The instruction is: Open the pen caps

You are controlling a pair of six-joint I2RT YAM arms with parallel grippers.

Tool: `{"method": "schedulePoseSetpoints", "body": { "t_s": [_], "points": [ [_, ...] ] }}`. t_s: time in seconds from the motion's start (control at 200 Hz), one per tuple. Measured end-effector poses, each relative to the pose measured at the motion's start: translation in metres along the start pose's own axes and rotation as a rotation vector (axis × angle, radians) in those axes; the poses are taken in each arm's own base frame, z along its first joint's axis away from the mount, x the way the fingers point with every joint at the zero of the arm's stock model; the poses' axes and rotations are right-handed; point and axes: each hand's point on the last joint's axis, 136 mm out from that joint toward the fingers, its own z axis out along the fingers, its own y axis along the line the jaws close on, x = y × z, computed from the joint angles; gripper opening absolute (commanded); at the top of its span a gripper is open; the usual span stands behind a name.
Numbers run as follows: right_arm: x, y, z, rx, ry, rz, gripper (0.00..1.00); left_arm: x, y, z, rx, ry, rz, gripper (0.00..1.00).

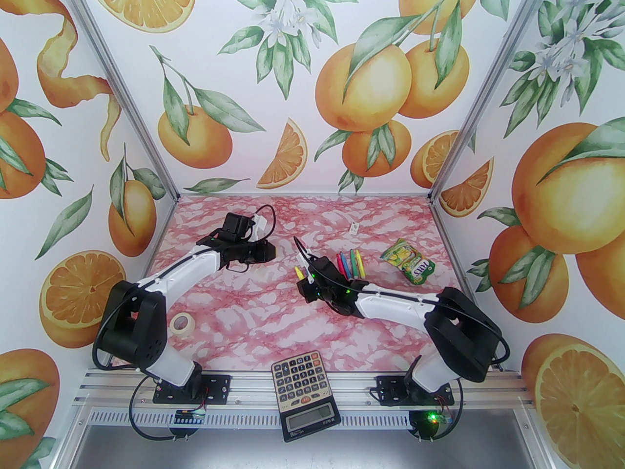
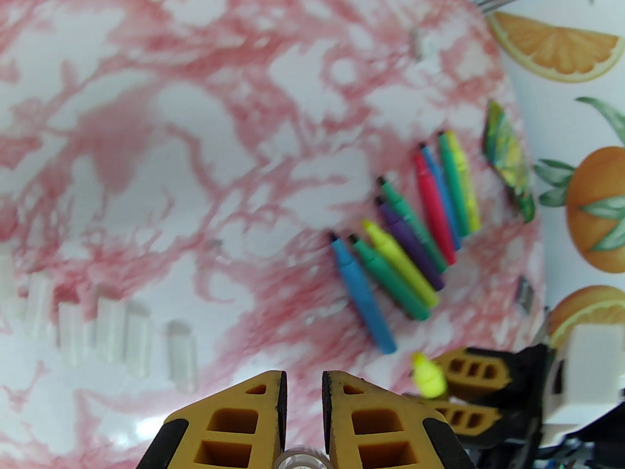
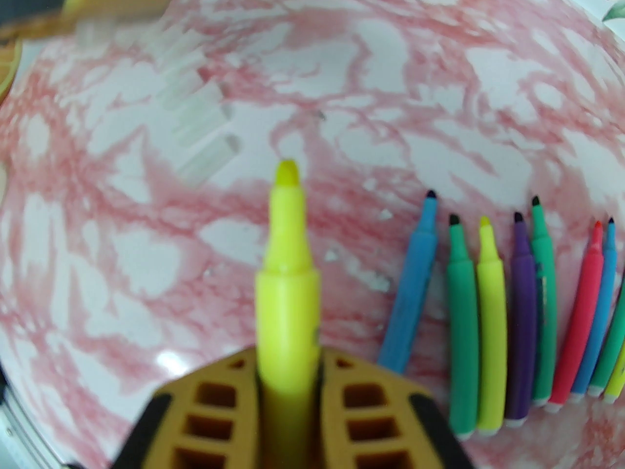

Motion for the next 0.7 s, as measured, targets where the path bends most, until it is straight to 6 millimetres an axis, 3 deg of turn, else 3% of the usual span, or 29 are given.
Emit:
{"method": "schedulePoseSetpoints", "body": {
  "t_s": [0.175,0.335,0.701],
  "points": [
    [-0.005,-0.002,0.011,0.023,0.006,0.028,0.08,0.017,0.001,0.017,-0.080,0.090,0.049,0.00],
    [-0.003,-0.011,0.023,0.071,0.034,0.056,0.08,0.026,-0.005,0.028,-0.125,0.141,0.096,0.00],
    [0.009,-0.030,0.041,0.143,0.078,0.113,0.11,0.049,0.005,0.054,-0.248,0.247,0.138,0.00]
  ]
}}
